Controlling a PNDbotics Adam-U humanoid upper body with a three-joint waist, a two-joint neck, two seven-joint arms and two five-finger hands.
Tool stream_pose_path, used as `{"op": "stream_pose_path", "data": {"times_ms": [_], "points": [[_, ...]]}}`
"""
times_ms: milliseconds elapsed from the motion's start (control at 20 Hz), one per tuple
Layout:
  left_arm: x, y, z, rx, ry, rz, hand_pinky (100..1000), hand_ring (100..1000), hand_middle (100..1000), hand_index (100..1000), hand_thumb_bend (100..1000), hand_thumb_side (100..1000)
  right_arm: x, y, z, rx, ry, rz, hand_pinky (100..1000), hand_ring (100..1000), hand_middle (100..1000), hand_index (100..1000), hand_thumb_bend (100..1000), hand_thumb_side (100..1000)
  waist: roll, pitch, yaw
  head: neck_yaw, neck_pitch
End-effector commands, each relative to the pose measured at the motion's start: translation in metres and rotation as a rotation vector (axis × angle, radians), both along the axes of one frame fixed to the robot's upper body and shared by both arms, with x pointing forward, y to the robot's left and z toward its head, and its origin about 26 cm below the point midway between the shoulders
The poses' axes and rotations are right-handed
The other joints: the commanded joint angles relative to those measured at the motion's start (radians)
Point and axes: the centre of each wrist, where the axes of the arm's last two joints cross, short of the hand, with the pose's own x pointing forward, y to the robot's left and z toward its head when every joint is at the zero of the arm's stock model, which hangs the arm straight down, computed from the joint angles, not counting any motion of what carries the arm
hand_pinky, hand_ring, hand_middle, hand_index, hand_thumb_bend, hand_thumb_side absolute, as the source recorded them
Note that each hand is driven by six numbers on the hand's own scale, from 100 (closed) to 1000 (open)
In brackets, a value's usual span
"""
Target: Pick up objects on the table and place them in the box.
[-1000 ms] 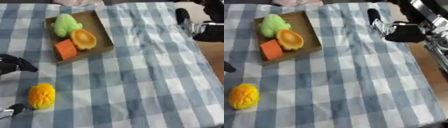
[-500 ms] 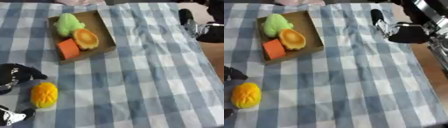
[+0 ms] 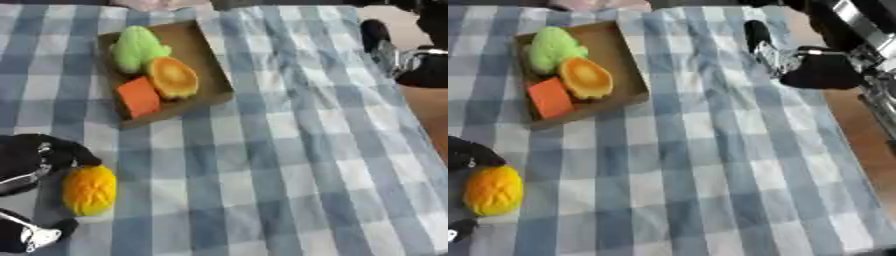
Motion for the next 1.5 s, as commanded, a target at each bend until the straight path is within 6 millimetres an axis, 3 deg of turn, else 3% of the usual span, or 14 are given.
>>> {"op": "stream_pose_path", "data": {"times_ms": [50, 450, 850, 1050, 1350, 1500], "points": [[-0.003, -0.002, 0.007, 0.026, -0.033, 0.015, 913, 872, 834, 939, 314, 382, -0.004, 0.000, 0.006, -0.019, -0.025, 0.001, 811, 793, 760, 869, 100, 303, 0.001, -0.018, -0.002, 0.002, -0.017], [-0.002, -0.008, 0.008, 0.036, -0.056, 0.031, 894, 853, 801, 910, 249, 347, -0.003, 0.001, 0.004, -0.022, -0.015, -0.001, 811, 793, 760, 870, 100, 307, 0.001, -0.014, -0.003, 0.006, -0.025], [-0.001, -0.015, 0.009, -0.015, -0.099, 0.025, 802, 718, 620, 772, 100, 275, -0.003, 0.001, 0.001, -0.017, -0.006, -0.004, 812, 793, 760, 871, 100, 315, 0.000, -0.014, -0.005, 0.006, -0.025], [-0.001, -0.017, 0.013, -0.109, -0.201, 0.024, 718, 621, 521, 670, 100, 168, -0.003, 0.001, 0.000, -0.013, 0.000, -0.006, 812, 793, 760, 871, 100, 317, 0.000, -0.016, -0.004, 0.005, -0.028], [-0.001, -0.019, 0.013, -0.158, -0.275, -0.007, 688, 597, 501, 633, 100, 193, -0.003, 0.000, -0.001, -0.006, 0.001, -0.008, 812, 792, 760, 871, 100, 318, 0.001, -0.018, -0.008, 0.006, -0.030], [0.000, -0.018, 0.025, -0.206, -0.348, -0.039, 691, 598, 503, 638, 100, 194, -0.003, -0.001, -0.001, -0.003, 0.002, -0.014, 812, 792, 759, 871, 100, 318, 0.003, -0.020, -0.006, 0.000, -0.028]]}}
